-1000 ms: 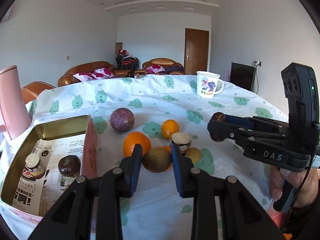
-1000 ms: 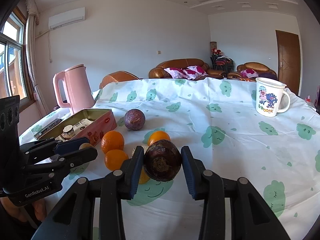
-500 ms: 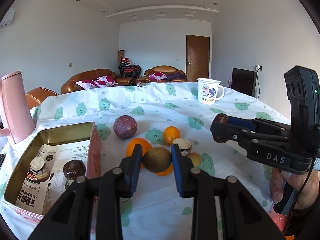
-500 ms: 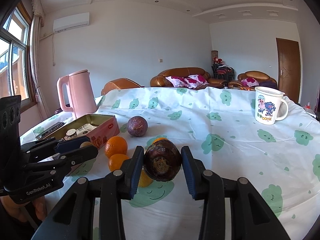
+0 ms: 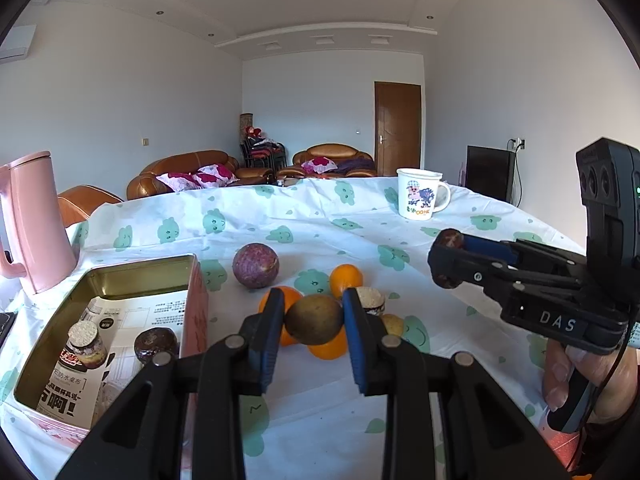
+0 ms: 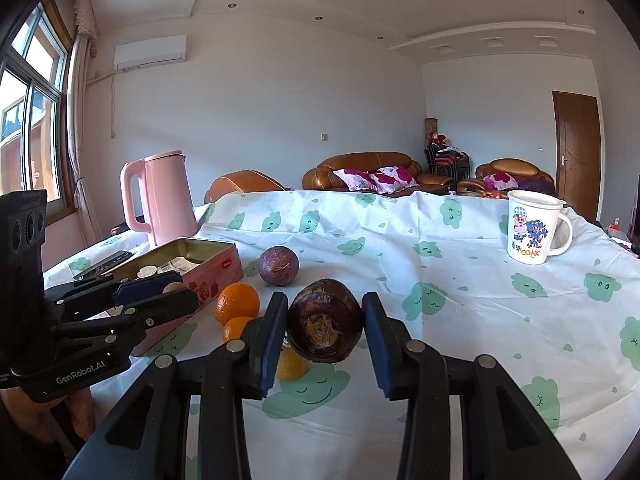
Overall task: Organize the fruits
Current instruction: 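Lift the kiwi with left gripper while right lifts the dark fruit, then carry both fruits over the tin and open both grippers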
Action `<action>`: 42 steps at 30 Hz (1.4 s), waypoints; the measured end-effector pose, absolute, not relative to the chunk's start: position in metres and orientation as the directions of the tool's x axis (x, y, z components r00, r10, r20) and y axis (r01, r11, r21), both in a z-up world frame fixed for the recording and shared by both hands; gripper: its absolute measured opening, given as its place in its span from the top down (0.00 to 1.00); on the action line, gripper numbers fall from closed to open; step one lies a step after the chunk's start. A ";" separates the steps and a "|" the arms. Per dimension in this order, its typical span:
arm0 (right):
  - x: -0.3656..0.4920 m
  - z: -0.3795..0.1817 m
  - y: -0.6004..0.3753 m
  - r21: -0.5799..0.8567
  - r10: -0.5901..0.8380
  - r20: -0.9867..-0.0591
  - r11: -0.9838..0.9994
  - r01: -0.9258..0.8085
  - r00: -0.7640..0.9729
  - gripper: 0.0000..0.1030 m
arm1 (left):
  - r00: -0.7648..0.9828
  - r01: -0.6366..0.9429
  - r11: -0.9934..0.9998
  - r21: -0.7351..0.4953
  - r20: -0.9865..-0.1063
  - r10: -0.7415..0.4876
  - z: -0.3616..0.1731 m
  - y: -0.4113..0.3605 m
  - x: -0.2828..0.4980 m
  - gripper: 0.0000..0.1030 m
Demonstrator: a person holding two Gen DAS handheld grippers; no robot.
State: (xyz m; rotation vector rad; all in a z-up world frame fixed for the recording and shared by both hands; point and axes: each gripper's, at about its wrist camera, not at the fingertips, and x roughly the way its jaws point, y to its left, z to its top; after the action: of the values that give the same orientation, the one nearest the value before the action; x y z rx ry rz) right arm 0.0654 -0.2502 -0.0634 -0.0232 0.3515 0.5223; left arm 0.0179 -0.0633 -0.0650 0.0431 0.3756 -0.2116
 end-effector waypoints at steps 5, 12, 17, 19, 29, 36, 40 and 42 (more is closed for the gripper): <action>0.062 -0.063 -0.251 0.062 0.485 -0.318 0.868 -0.493 0.815 0.61 | 0.915 0.208 0.978 0.000 -0.353 -0.194 -0.064 -0.062 0.017 0.70; 0.057 -0.061 -0.252 0.052 0.496 -0.288 0.862 -0.504 0.819 0.61 | 0.924 0.203 0.979 0.006 -0.331 -0.190 -0.063 -0.061 0.012 0.70; 0.054 -0.061 -0.252 0.048 0.502 -0.275 0.859 -0.510 0.820 0.61 | 0.935 0.195 0.981 0.015 -0.306 -0.181 -0.062 -0.062 0.008 0.70; 0.053 -0.061 -0.252 0.044 0.505 -0.268 0.857 -0.513 0.820 0.61 | 0.939 0.188 0.982 0.021 -0.295 -0.174 -0.061 -0.062 0.007 0.70; 0.058 -0.057 -0.252 0.080 0.514 -0.279 0.854 -0.514 0.811 0.61 | 0.942 0.168 0.986 0.006 -0.295 -0.159 -0.056 -0.056 0.009 0.70; 0.064 -0.045 -0.229 0.071 0.536 -0.309 0.837 -0.543 0.786 0.61 | 0.943 0.131 0.991 -0.021 -0.306 -0.131 -0.052 -0.040 0.008 0.70; 0.069 -0.038 -0.206 0.063 0.573 -0.329 0.806 -0.588 0.750 0.61 | 0.945 0.099 0.994 -0.039 -0.311 -0.106 -0.049 -0.024 0.008 0.70; 0.072 -0.035 -0.194 0.065 0.591 -0.338 0.791 -0.608 0.733 0.60 | 0.944 0.079 0.996 -0.046 -0.316 -0.090 -0.048 -0.015 0.008 0.70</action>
State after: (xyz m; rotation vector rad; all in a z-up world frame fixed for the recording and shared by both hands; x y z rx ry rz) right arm 0.0720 -0.1940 -0.0349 -0.0510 0.3546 0.6594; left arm 0.0079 -0.0149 -0.0476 -0.0331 0.3239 -0.0859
